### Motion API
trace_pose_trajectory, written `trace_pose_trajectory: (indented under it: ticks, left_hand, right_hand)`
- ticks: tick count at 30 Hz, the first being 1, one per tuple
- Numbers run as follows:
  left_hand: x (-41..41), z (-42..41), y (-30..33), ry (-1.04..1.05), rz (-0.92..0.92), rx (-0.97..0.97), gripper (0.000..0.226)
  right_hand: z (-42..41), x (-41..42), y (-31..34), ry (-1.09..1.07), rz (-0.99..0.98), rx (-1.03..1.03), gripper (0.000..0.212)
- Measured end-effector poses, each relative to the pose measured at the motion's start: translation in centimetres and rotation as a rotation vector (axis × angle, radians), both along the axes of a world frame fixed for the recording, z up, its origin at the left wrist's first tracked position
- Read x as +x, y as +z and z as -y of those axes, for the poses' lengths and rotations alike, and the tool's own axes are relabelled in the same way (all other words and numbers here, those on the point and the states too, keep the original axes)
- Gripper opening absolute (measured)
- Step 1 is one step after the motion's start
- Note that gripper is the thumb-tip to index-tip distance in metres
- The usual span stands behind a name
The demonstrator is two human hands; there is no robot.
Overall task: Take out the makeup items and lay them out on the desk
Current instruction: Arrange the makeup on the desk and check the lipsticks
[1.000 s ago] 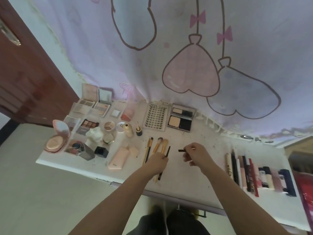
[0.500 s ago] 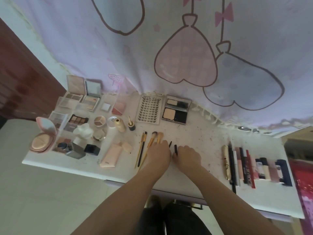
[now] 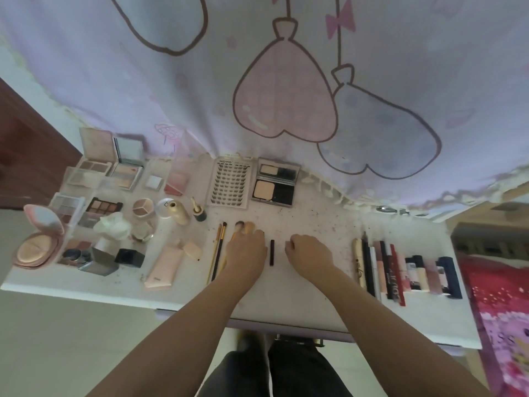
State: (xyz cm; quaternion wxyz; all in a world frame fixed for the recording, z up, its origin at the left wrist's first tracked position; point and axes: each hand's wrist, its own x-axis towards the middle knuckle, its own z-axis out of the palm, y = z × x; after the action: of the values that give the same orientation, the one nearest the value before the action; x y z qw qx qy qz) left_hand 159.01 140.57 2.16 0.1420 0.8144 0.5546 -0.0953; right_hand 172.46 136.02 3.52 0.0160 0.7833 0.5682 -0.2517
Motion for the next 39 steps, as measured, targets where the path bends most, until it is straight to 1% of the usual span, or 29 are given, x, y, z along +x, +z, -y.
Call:
trace_pose_trajectory:
  ticks: [2,3,5,7,10,12,14,16,18,20,22,24,26,30,32,33,34,36,37,39]
  left_hand:
    - [1.3,0.4,0.8,-0.112,-0.021,0.092,0.023]
    - [2.4,0.8,1.2,-0.157,0.025,0.12,0.023]
    - [5.4,2.3,1.8,-0.182,0.186,0.061,0.024]
    - [9.0,4.1,1.7,-0.188,0.283,-0.075,0.026]
    - [14.0,6.9,0.6,-0.118,0.291,-0.284,0.028]
    - [16.1,7.9,-0.2,-0.051,0.275,-0.305,0.03]
    - [17.1,8.3,-1.0,0.005,0.253,-0.287,0.033]
    - [17.6,8.4,-1.4,0.073,0.247,-0.301,0.032]
    - [17.8,8.4,-1.7,0.143,0.279,-0.329,0.026]
    - [17.5,8.3,-1.4,0.173,0.319,-0.309,0.026]
    - [16.8,8.0,-0.6,0.13,0.332,-0.201,0.03]
    - [15.5,7.6,0.4,0.096,0.352,-0.134,0.03]
    - [13.9,7.0,1.5,0.106,0.429,-0.195,0.025]
    - [10.3,5.5,3.7,0.124,0.646,-0.389,0.019]
    - [8.6,4.8,4.6,0.131,0.721,-0.513,0.02]
    - [7.9,4.7,5.0,0.123,0.736,-0.569,0.021]
    - [7.4,4.5,5.3,0.098,0.721,-0.583,0.021]
    - [6.5,4.2,5.6,0.011,0.636,-0.488,0.017]
    - [6.2,4.1,5.7,-0.023,0.612,-0.43,0.016]
    - [5.7,3.6,6.2,-0.058,0.602,-0.361,0.017]
  right_hand:
    - [0.6,3.6,1.2,-0.079,-0.01,0.057,0.026]
    - [1.0,5.6,1.8,-0.123,-0.006,0.07,0.023]
    - [1.9,9.3,2.6,-0.207,0.015,0.064,0.018]
    - [2.6,12.0,2.7,-0.244,0.037,0.014,0.015]
    - [3.3,13.9,1.8,-0.236,-0.002,-0.036,0.017]
    - [3.5,14.4,1.1,-0.23,-0.063,-0.028,0.019]
    - [3.3,14.5,0.8,-0.215,-0.092,-0.016,0.015]
    - [3.0,14.8,0.6,-0.186,-0.101,-0.017,0.012]
    - [2.7,15.1,0.4,-0.15,-0.102,-0.016,0.014]
    - [2.3,15.2,0.4,-0.134,-0.132,-0.013,0.023]
    - [1.6,15.1,0.9,-0.133,-0.186,-0.044,0.035]
    - [0.7,14.7,1.8,-0.13,-0.254,-0.081,0.041]
    - [-0.1,14.1,2.7,-0.12,-0.367,-0.085,0.04]
    - [-0.3,13.1,4.6,-0.1,-0.699,-0.099,0.029]
    - [0.0,12.8,5.4,-0.028,-0.772,-0.13,0.02]
    - [0.1,12.7,5.8,0.008,-0.793,-0.158,0.016]
    - [0.3,12.6,6.2,0.028,-0.822,-0.199,0.012]
    - [0.3,12.3,7.0,0.018,-0.884,-0.278,0.011]
    - [0.2,12.0,7.5,0.003,-0.88,-0.292,0.015]
    - [0.0,11.3,8.5,-0.011,-0.751,-0.271,0.032]
